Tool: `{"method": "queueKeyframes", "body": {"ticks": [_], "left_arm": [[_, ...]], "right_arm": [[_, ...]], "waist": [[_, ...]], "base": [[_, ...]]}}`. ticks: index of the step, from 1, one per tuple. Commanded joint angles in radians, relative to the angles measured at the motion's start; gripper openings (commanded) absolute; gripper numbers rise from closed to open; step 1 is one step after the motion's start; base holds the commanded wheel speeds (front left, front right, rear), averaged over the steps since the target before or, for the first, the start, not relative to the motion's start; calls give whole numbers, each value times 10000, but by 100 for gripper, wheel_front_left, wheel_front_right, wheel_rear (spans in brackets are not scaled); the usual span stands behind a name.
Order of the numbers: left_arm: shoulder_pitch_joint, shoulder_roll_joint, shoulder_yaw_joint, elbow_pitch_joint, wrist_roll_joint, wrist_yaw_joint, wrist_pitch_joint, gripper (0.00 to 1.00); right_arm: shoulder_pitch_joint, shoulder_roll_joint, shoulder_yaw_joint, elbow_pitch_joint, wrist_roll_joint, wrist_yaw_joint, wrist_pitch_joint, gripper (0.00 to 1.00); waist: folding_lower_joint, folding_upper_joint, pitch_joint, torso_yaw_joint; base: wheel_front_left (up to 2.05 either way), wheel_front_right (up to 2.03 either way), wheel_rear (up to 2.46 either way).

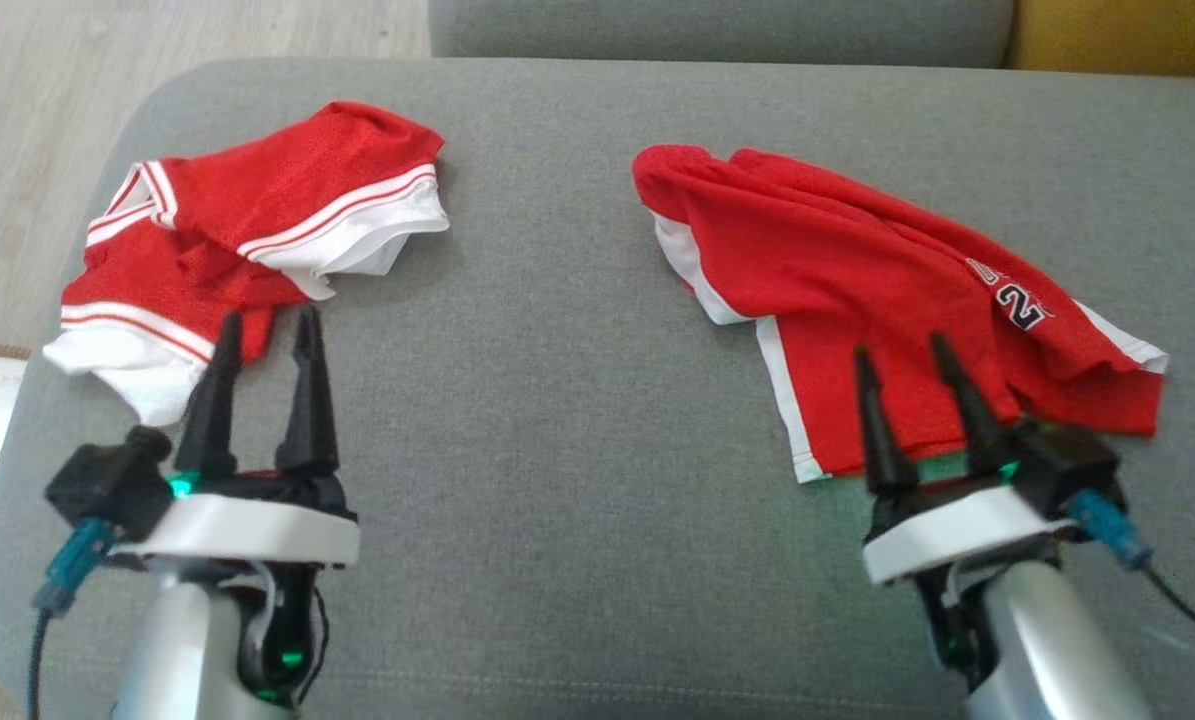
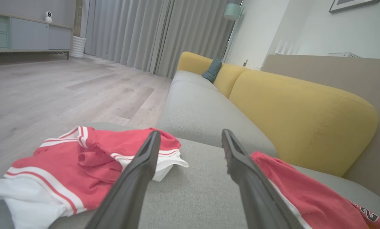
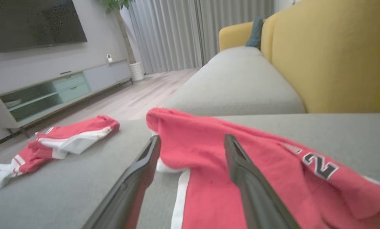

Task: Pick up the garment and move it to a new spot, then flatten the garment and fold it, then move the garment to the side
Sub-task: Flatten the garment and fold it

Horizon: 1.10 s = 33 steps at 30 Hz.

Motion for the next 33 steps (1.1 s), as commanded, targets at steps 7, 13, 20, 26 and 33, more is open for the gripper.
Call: {"method": "queueKeyframes", "body": {"ticks": [7, 13, 20, 26, 33], "left_arm": [[-299, 29, -245, -213, -491, 22, -51, 100], [-326, 28, -299, -257, -665, 60, -51, 100], [-373, 27, -397, -197, -706, 119, -51, 100], [-332, 27, -378, -102, -746, 186, -51, 100], [-419, 26, -169, -59, -658, 149, -51, 100]], "right_arm": [[-341, -3, 1089, 1110, -378, -7, 379, 100], [-757, -3, 1328, 2201, -691, -7, 633, 100], [-1261, -3, 1395, 3488, -961, -7, 983, 100], [-1628, -3, 1158, 4214, -1243, -7, 1067, 55], [-1778, -3, 1059, 4345, -1286, -7, 675, 0]], "waist": [[0, 0, 371, 277], [0, 0, 510, 487], [0, 0, 614, 656], [0, 0, 697, 382], [0, 0, 590, -416]], "base": [[0, 0, 0], [0, 0, 0], [0, 0, 0], [0, 0, 0], [0, 0, 0]]}}
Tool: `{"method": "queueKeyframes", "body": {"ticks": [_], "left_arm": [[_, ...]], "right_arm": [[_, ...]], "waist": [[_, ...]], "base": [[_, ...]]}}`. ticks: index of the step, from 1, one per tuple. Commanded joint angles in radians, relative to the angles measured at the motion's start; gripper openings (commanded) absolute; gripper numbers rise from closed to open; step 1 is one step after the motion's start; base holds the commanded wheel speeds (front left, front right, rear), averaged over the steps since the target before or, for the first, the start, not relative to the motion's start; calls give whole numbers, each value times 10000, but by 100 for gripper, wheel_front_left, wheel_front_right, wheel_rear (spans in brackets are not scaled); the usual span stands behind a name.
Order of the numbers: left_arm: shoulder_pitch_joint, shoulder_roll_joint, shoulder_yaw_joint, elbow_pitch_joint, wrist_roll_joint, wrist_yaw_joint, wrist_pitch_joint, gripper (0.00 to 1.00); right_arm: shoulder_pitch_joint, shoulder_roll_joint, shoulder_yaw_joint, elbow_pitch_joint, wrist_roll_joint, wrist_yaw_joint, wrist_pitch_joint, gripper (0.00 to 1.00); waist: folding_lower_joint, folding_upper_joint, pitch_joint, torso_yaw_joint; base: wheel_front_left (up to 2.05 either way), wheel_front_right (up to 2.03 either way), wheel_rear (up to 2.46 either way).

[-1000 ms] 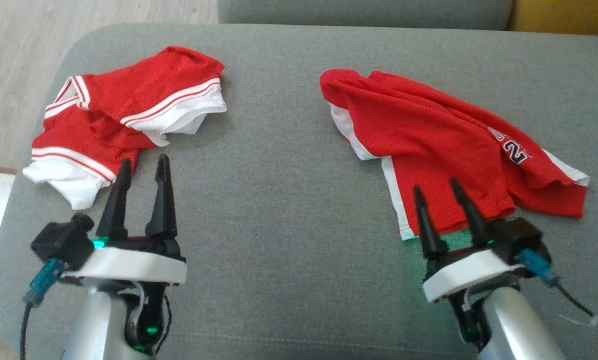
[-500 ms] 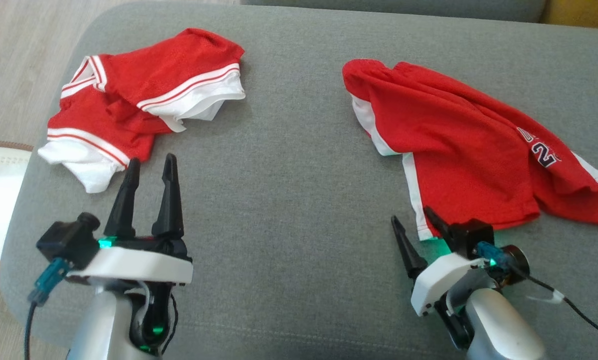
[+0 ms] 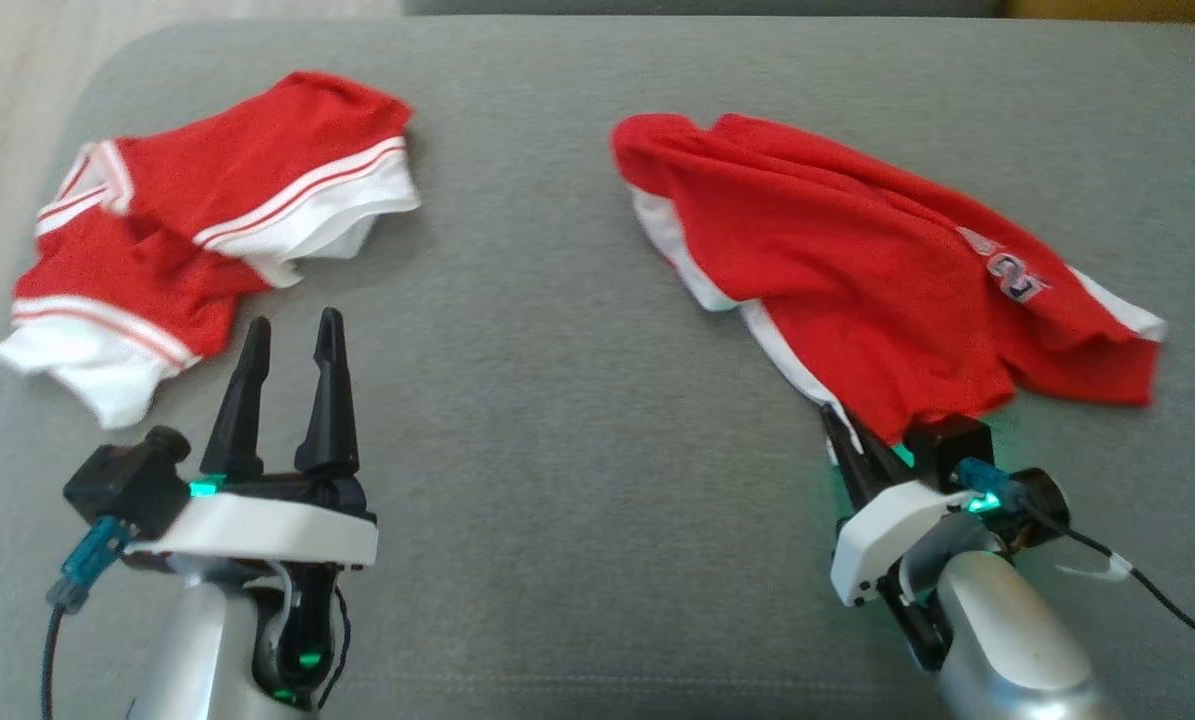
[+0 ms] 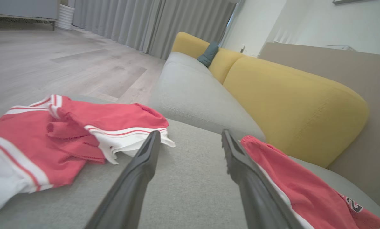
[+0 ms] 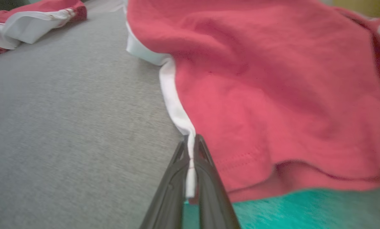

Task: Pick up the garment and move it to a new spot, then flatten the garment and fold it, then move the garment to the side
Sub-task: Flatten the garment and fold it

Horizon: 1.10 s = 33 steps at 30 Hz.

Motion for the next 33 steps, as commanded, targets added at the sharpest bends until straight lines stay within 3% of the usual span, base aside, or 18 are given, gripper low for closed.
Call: {"method": "queueKeyframes", "body": {"ticks": [1, 5, 11, 18, 26, 27, 28, 33], "left_arm": [[-383, 78, 359, -258, 106, 27, -51, 100], [-308, 78, 430, -230, 173, -8, -51, 100], [-266, 78, 383, -179, 226, -58, -51, 100], [-337, 78, 45, -50, 525, -151, -51, 100], [-418, 78, -369, 158, 762, -252, -51, 100], [-430, 78, -417, 179, 785, -263, -51, 100], [-446, 78, -450, 195, 807, -272, -51, 100], [-479, 78, -461, 257, 866, -303, -51, 100]], "right_arm": [[-94, -12, 106, -175, -104, -9, -144, 0], [81, -68, -217, -448, -594, -9, -237, 0], [682, -1094, -520, -1774, -844, -9, 241, 0], [1373, -1994, -791, -3328, -593, -9, 1160, 0], [1857, -2222, -981, -3840, -552, -9, 1619, 0], [1877, -2198, -1003, -3884, -586, -9, 1572, 87], [1884, -2120, -1065, -3933, -563, -9, 1512, 100], [1906, -1669, -984, -4418, 88, -9, 1216, 100]], "waist": [[0, 0, -99, -359], [0, 0, -292, -965], [0, 0, -454, -1811], [0, 0, -454, -2229], [0, 0, -331, -2379], [0, 0, -315, -2389], [0, 0, -302, -2398], [0, 0, -335, -2445]], "base": [[0, 0, 0], [0, 0, 0], [0, 0, 0], [0, 0, 0], [0, 0, 0], [0, 0, 0], [0, 0, 0], [0, 0, 0]]}}
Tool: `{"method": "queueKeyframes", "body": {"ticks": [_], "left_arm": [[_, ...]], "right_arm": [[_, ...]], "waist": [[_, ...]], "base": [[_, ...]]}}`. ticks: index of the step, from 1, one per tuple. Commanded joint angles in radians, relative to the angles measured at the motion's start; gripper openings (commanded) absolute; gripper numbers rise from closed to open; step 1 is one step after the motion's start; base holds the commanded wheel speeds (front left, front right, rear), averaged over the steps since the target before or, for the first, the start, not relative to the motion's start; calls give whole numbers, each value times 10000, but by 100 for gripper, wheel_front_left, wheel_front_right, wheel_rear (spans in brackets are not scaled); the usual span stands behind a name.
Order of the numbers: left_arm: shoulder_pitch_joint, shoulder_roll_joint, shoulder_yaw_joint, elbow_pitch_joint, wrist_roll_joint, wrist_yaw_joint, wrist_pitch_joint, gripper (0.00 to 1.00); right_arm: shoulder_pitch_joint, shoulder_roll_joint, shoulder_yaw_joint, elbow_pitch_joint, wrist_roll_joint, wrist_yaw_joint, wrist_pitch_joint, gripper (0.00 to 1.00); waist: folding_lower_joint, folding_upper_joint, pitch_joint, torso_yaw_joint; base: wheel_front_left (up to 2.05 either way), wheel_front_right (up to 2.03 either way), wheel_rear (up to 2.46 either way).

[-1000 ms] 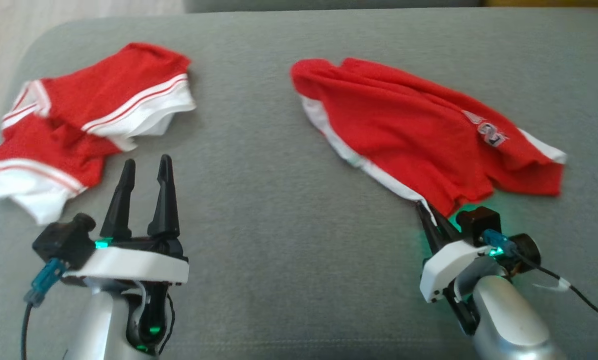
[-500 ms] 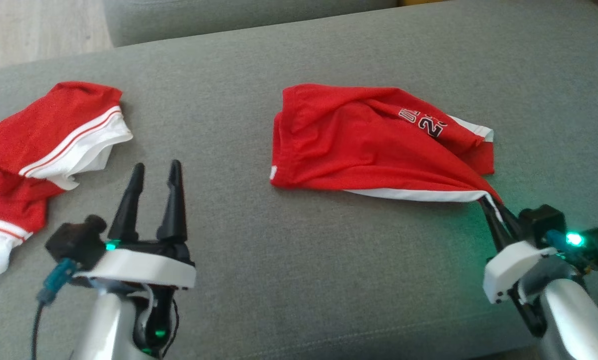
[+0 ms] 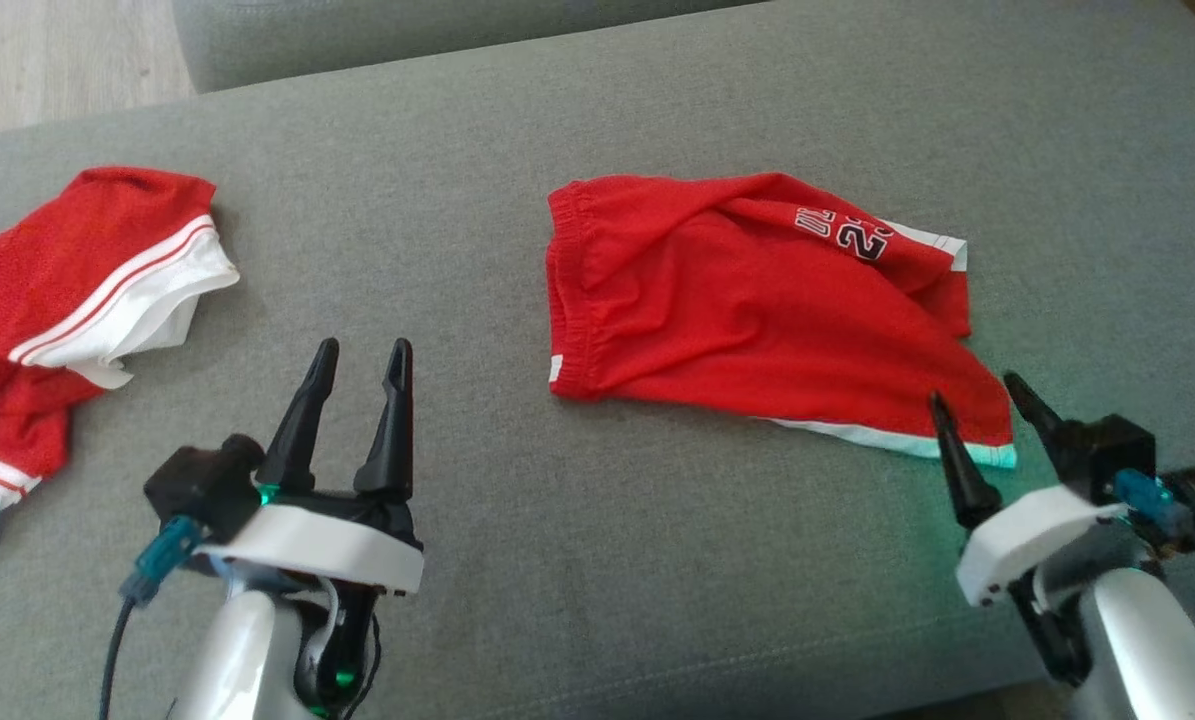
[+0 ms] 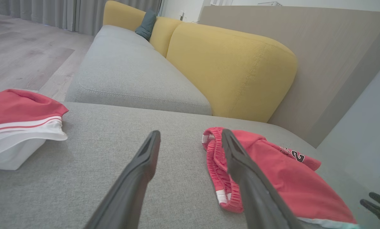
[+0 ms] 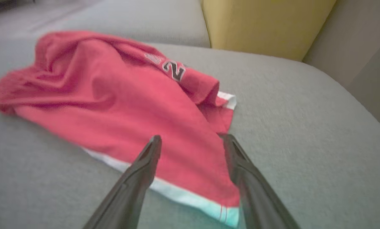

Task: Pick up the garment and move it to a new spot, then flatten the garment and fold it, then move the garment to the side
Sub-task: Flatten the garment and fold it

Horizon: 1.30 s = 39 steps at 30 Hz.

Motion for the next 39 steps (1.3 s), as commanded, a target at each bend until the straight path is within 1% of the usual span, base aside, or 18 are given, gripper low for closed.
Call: {"method": "queueKeyframes", "body": {"ticks": [1, 4, 9, 14, 16, 24, 31, 32, 39], "left_arm": [[-464, 76, 268, -298, 70, -31, -51, 100], [-450, 76, 296, -314, 47, -41, -51, 100], [-403, 76, 367, -422, -102, -37, -51, 100], [-307, 76, 334, -580, -279, 42, -51, 100], [-279, 76, 242, -592, -272, 49, -51, 100], [-231, 76, 14, -615, -374, 150, -51, 100], [-285, 76, -194, -634, -514, 189, -51, 100], [-285, 76, -194, -634, -514, 189, -51, 100], [-460, 76, -405, -593, -672, 246, -51, 100]], "right_arm": [[-79, 17, 246, -575, 321, -9, -228, 100], [-18, 166, 443, -1254, 921, -9, -542, 100], [72, 429, 872, -2217, 1538, -9, -1143, 100], [54, 629, 1485, -2463, 1826, -9, -1730, 100], [27, 742, 1674, -2280, 1821, -9, -1846, 100], [-460, 854, 2375, -1142, 1468, -9, -1994, 100], [-1243, 495, 3269, -108, 1389, -9, -1587, 100], [-1243, 495, 3269, -108, 1389, -9, -1587, 100], [-2027, 261, 3887, 1107, 1402, -9, -1327, 100]], "waist": [[0, 0, -29, -8], [0, 0, -73, 0], [0, 0, -189, 159], [0, 0, -252, 613], [0, 0, -246, 842], [0, 0, -105, 1822], [0, 0, 238, 2547], [0, 0, 238, 2547], [0, 0, 619, 3112]], "base": [[0, 0, 0], [0, 0, 0], [0, 0, 0], [0, 0, 0], [0, 0, 0], [0, 0, 0], [0, 0, 0], [0, 0, 0], [0, 0, 0]]}}
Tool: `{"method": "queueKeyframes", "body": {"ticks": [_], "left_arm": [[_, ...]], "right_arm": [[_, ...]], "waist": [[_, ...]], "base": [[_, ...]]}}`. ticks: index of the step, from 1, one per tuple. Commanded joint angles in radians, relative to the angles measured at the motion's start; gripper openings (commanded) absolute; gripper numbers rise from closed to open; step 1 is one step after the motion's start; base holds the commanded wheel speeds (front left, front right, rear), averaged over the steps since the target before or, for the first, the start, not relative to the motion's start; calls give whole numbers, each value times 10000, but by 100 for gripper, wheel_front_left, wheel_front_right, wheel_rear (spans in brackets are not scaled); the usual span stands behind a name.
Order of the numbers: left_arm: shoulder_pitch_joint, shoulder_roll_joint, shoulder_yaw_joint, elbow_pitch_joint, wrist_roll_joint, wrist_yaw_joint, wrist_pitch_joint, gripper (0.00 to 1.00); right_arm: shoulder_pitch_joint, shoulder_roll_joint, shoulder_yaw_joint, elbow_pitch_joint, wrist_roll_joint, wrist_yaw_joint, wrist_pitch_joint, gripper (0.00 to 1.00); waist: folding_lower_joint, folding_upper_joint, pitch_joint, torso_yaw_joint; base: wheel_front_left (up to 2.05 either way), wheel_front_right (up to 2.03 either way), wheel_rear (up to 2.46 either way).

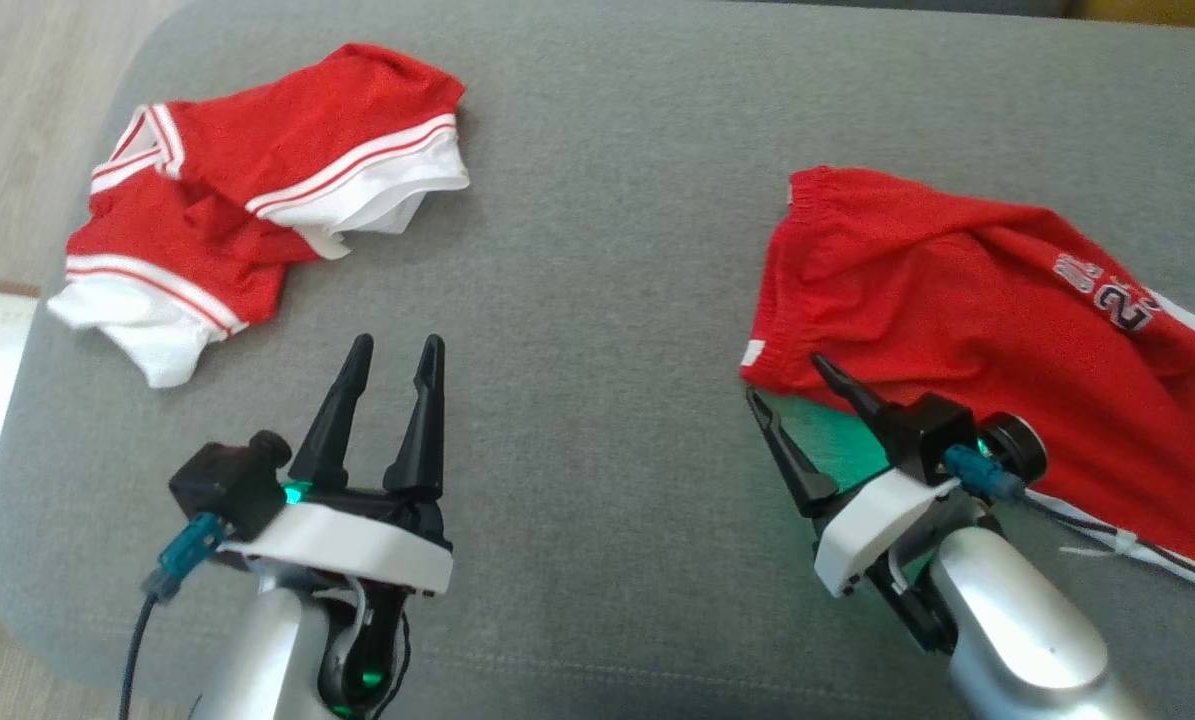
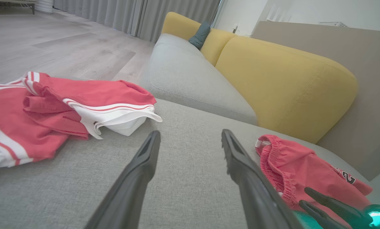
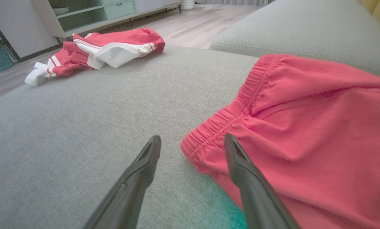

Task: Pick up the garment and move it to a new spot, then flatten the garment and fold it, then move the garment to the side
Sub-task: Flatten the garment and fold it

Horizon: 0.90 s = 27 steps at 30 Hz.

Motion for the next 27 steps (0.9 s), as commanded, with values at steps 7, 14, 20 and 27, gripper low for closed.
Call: {"method": "queueKeyframes", "body": {"ticks": [7, 14, 20, 27], "left_arm": [[-626, 74, 107, -310, -171, 98, -51, 100], [-750, 74, 40, -285, -233, 132, -51, 100], [-709, 74, 100, -206, -219, 160, -51, 100], [-840, 74, -8, -234, -250, 141, -51, 100]], "right_arm": [[-851, -76, 225, 812, -9, -9, -82, 100], [-1248, 24, 193, 1482, 154, -9, -185, 0], [-1221, 170, 366, 1182, 1556, -9, -133, 0], [-1517, -840, 703, -115, 4704, -9, 1231, 0]], "waist": [[0, 0, 444, 495], [0, 0, 621, 650], [0, 0, 484, 497], [0, 0, 522, 342]], "base": [[0, 0, 0], [0, 0, 0], [0, 0, 0], [0, 0, 0]]}}
